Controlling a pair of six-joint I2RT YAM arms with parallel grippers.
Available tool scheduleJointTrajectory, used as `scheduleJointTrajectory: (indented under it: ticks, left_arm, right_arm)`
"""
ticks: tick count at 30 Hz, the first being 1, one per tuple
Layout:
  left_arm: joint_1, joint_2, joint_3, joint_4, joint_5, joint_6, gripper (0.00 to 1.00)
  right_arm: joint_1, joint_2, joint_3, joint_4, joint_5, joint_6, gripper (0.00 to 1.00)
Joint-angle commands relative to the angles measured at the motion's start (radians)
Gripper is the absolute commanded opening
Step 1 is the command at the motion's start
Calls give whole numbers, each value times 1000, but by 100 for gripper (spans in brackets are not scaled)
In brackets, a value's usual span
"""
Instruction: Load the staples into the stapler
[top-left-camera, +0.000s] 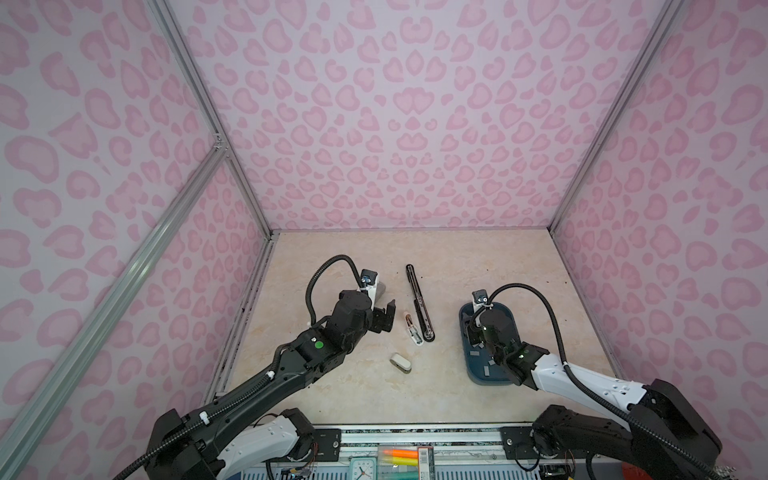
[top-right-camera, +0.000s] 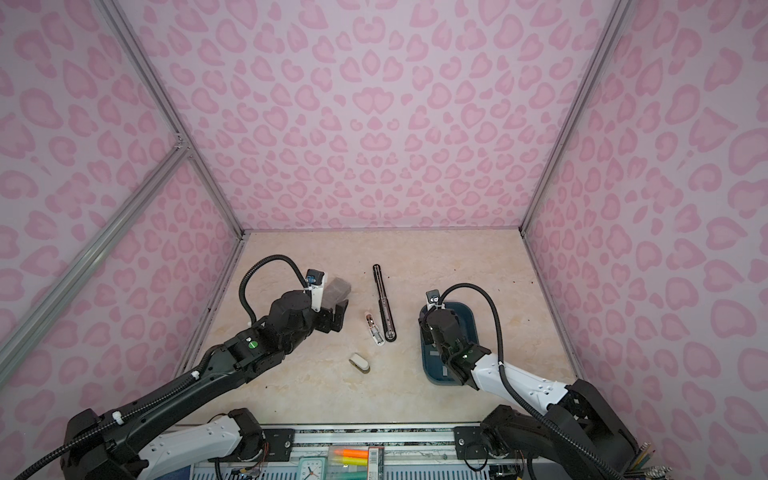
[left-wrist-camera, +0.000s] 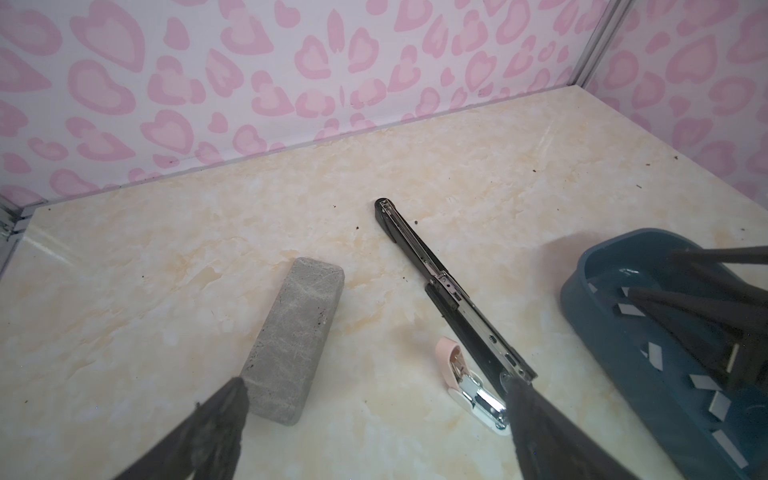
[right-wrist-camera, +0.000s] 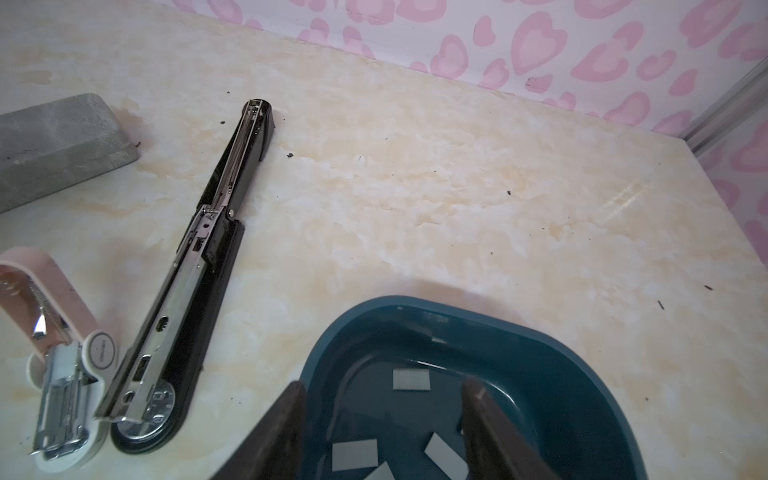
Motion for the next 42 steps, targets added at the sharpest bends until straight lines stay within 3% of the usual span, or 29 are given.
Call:
scheduleJointTrajectory:
  ticks: [1,5,11,16,18,22,25,30,36,42]
  left_arm:
    - [-71,-8,6,-36,-128,123,98]
    - [-290,-24,-12,10,-257,269,98]
    - [-300,94,20,-24,-470,343,97]
    - [-295,150,27,-20,-543,359,96]
    - [-288,117,20,-35,-470,371,99]
    - [-234,6,-30,-88,-153,388,100]
    - [-197,-57,-71,-114,-38,396,96]
    - [-189,-51,-63,-155,66,404,80]
    - [-188,126,-12,-220,105,422,81]
    - [-187,316,58,-285,217,458,78]
  right_arm:
    - [-6,9,-11,78,-9,22,60]
    - [-8,10,-14,83,-17,22,61]
    - [-6,26,-7,80,-33,18,62]
    - [-6,25,-8,81,-34,18,62]
    - [-5,24,-10,84,-34,18,62]
    - [-7,26,-9,86,-37,16,62]
    - [-6,30,-8,86,-37,14,63]
    - [-6,40,0,81,-40,15,63]
    - [-4,55,11,72,-42,13,63]
    - [0,66,20,66,-40,9,63]
